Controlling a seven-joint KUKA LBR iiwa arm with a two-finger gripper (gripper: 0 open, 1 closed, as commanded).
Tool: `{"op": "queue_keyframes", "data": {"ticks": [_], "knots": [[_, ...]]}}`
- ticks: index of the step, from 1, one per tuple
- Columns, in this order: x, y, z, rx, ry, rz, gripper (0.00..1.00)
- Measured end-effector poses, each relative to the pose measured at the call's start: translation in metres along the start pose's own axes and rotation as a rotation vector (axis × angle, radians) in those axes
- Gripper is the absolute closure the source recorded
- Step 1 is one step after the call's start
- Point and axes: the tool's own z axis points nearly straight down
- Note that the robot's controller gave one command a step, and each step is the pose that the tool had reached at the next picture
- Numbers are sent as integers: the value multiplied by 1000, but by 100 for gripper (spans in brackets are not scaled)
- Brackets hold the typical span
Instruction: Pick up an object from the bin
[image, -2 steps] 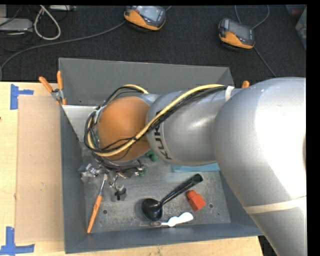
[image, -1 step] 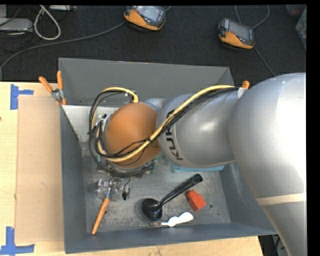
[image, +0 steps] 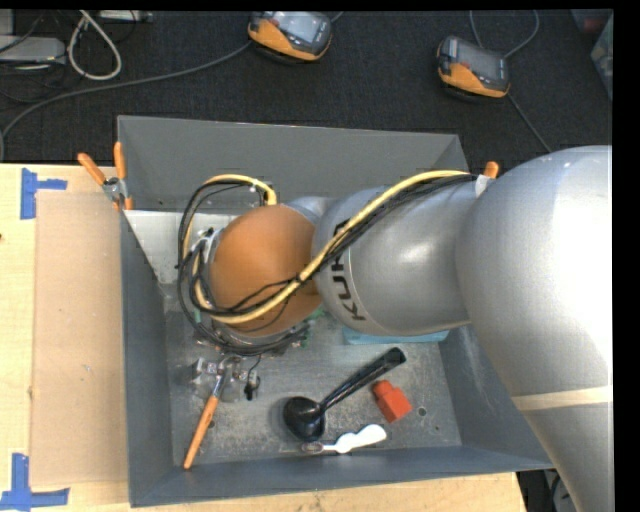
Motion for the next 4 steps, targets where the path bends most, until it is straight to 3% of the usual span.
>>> {"op": "queue_keyframes", "data": {"ticks": [4], "knots": [[-2, 2, -50, -4, -3, 12, 100]]}}
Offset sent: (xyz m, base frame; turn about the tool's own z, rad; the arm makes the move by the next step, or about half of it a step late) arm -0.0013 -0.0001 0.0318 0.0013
